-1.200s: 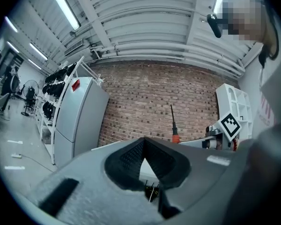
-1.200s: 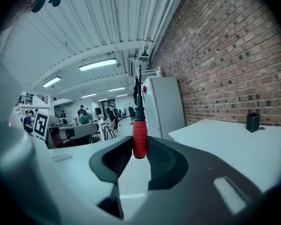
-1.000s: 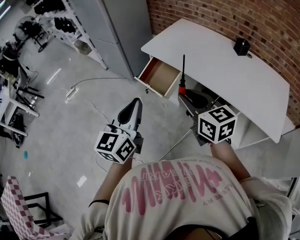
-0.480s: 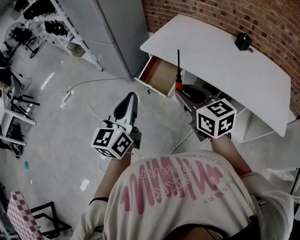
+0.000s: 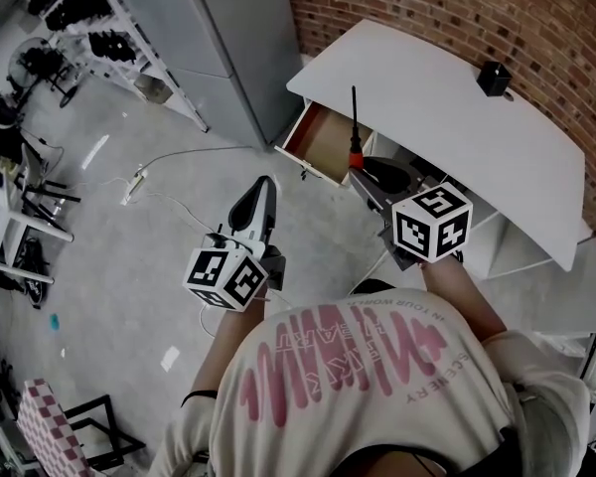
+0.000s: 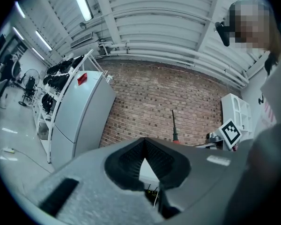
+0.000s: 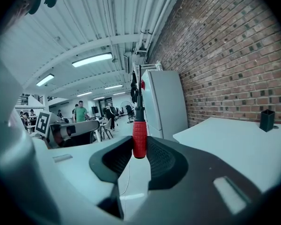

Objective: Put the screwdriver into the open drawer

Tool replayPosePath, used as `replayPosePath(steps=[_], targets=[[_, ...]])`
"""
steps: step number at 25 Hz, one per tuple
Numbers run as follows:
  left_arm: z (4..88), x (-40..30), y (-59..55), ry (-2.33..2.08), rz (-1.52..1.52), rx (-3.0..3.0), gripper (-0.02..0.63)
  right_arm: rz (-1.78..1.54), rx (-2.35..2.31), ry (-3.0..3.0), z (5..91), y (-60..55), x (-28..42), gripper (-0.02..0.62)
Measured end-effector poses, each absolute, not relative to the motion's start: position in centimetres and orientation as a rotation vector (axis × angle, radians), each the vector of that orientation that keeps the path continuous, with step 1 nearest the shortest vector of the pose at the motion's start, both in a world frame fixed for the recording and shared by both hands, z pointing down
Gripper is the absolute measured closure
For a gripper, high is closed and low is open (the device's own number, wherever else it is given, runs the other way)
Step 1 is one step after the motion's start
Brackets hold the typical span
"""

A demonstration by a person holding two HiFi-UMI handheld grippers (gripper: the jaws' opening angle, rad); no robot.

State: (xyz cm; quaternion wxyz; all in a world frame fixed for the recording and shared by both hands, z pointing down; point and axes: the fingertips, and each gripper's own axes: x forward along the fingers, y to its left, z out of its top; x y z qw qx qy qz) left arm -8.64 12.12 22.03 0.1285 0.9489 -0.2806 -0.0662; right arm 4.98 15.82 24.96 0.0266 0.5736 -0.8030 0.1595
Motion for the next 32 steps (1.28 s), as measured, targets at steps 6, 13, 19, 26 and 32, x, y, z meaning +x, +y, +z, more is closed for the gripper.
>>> replayPosePath(steps=[6, 13, 19, 26, 32], targets=[[23.6, -10.0, 11.2, -0.852, -0.186, 2.711, 0.606, 0.534, 1.725, -2.471, 26.5, 14.5, 4.1, 0.485], [24.4, -10.5, 9.9, -0.888, -0.167, 2.688, 0.606, 0.557, 1.683, -2.479, 27.3, 12.4, 3.7, 0.485], [25.4, -9.2, 7.8, -0.932, -0.150, 2.657, 0.606, 0.586, 1.635, -2.510, 28.5, 9.8, 4.7, 0.485], [26.6, -8.8, 1.2, -1.005, -0.176, 2.576, 0.611, 0.623, 1.595, -2.514, 30.6, 3.3, 6.0, 0.485], [26.2, -6.8, -6.3, -1.054, -0.225, 2.517, 0.611, 0.598, 1.548, -2.545, 29.8, -4.6, 8.3, 0.485]])
